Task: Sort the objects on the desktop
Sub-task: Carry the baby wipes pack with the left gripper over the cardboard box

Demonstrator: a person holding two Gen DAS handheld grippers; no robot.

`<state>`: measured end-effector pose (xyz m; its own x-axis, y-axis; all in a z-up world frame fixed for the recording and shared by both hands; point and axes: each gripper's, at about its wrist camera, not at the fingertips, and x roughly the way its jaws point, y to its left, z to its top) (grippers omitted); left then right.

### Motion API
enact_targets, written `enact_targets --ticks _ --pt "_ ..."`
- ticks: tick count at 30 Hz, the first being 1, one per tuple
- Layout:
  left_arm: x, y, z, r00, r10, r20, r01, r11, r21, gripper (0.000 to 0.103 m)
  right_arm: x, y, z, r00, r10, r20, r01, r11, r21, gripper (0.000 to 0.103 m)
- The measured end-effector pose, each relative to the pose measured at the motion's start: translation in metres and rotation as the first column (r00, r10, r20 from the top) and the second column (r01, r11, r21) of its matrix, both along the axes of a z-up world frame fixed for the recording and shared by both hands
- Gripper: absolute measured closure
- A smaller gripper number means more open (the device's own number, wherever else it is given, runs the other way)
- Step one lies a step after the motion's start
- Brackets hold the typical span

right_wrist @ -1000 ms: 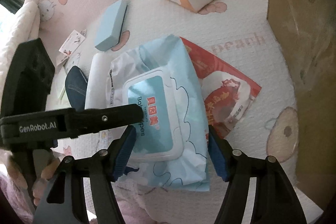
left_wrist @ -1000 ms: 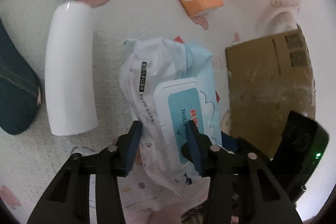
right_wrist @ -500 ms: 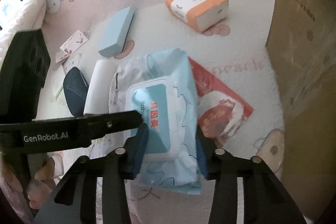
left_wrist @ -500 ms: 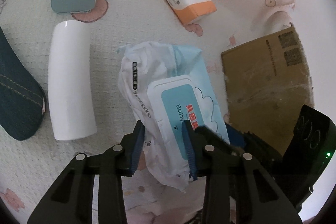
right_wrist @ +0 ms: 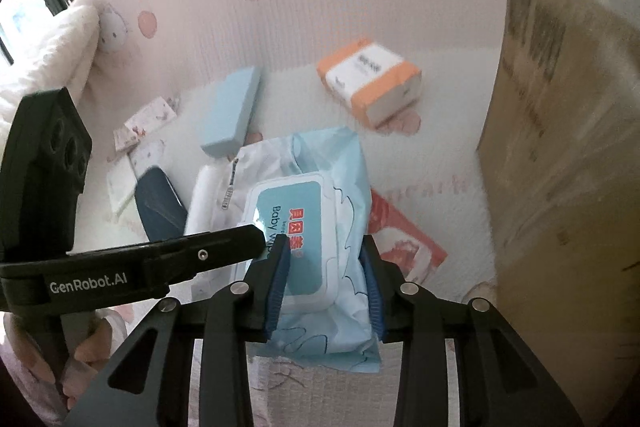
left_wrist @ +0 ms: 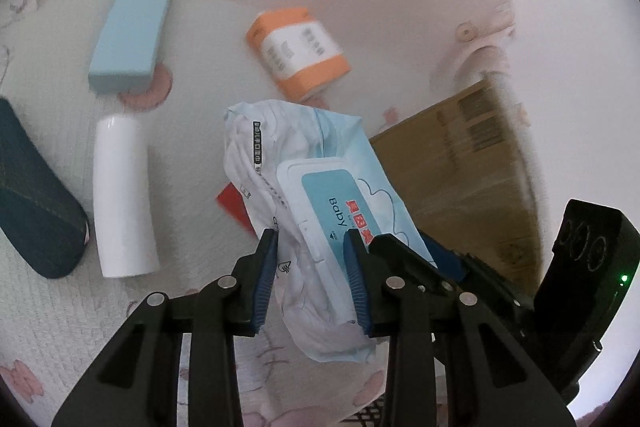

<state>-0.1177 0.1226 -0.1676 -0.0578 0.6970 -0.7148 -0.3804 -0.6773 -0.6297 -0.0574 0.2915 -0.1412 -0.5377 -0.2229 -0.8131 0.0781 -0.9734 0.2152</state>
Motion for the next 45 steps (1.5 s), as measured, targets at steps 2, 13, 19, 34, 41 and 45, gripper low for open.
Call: enact_targets --ticks 2,13,19,34,41,45 --pt "0.001 -0.004 0.012 1.0 0.003 -0.03 -0.002 1.0 0.022 0.067 0.002 0.0 0.013 1.0 -0.003 -0.031 0.003 1.0 0.01 0.071" --pt "-0.005 -0.003 0.069 0.991 0.037 -0.132 -0.015 0.986 0.165 0.067 0.016 -0.003 0.083 0.98 -0.002 -0.198 0.018 0.997 0.077 0.071" --pt "0.003 0.01 0.09 0.984 0.037 -0.174 -0.001 0.979 0.202 0.067 0.028 0.014 0.105 0.965 -0.033 -0.258 0.046 0.998 0.045 0.071" --pt "0.034 0.078 0.136 0.955 -0.027 -0.294 0.101 0.966 0.24 0.067 0.065 0.088 0.146 0.914 -0.155 -0.374 0.155 0.987 -0.029 0.071" --pt "0.035 0.135 0.147 0.933 -0.105 -0.344 0.2 0.946 0.254 0.067 0.066 0.139 0.164 0.892 -0.223 -0.394 0.234 0.972 -0.018 0.071" --pt "0.043 0.169 0.146 0.936 -0.141 -0.322 0.228 0.94 0.252 0.067 0.065 0.168 0.16 0.897 -0.25 -0.365 0.254 0.966 -0.036 0.071"
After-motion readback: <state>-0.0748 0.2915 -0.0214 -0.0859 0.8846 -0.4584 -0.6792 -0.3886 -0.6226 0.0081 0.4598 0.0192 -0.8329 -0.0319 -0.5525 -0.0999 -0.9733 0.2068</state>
